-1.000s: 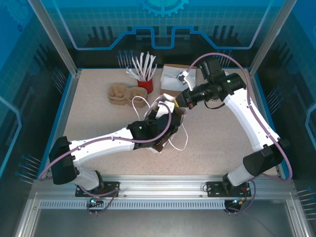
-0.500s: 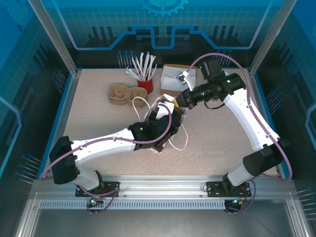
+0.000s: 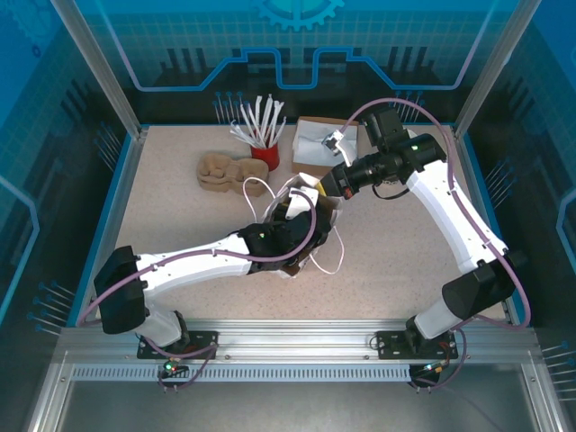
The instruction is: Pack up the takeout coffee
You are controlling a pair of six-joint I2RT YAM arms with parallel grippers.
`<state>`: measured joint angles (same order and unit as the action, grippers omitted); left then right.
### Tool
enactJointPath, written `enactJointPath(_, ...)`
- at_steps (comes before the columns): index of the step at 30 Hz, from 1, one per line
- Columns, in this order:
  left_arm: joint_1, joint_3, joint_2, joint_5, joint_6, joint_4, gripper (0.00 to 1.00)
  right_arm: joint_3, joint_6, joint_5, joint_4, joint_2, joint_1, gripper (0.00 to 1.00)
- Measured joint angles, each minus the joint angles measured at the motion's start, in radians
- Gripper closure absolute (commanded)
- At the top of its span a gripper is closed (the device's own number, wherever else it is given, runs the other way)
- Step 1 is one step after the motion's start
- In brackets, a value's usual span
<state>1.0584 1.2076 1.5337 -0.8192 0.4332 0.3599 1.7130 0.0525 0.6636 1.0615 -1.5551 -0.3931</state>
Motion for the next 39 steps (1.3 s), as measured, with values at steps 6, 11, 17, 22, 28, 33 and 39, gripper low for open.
enactJointPath(6,-0.004,0.0,0.018,0.001,0.018,-0.002,0.38,-0.013,-0.003,-0.004,-0.009,-0.005,0.003,1.0)
enactJointPath(11,-0.008,0.0,0.035,0.003,0.035,-0.007,0.38,-0.014,-0.003,-0.006,-0.009,-0.012,0.008,1.0)
enactJointPath(17,-0.025,0.008,0.058,0.02,0.056,-0.002,0.38,-0.021,-0.004,-0.025,-0.027,-0.022,0.009,1.0)
enactJointPath(22,-0.049,0.036,0.088,0.057,0.074,0.034,0.38,-0.025,-0.007,-0.031,-0.048,-0.045,0.017,1.0)
enactJointPath(28,-0.077,0.074,0.117,0.111,0.104,0.1,0.39,-0.026,-0.007,-0.03,-0.068,-0.067,0.023,1.0)
enactJointPath(33,-0.105,0.092,0.14,0.165,0.125,0.151,0.39,-0.038,-0.008,-0.014,-0.086,-0.069,0.023,1.0)
enactJointPath(39,-0.126,0.117,0.166,0.22,0.138,0.188,0.39,-0.041,-0.011,0.013,-0.098,-0.086,0.028,1.0)
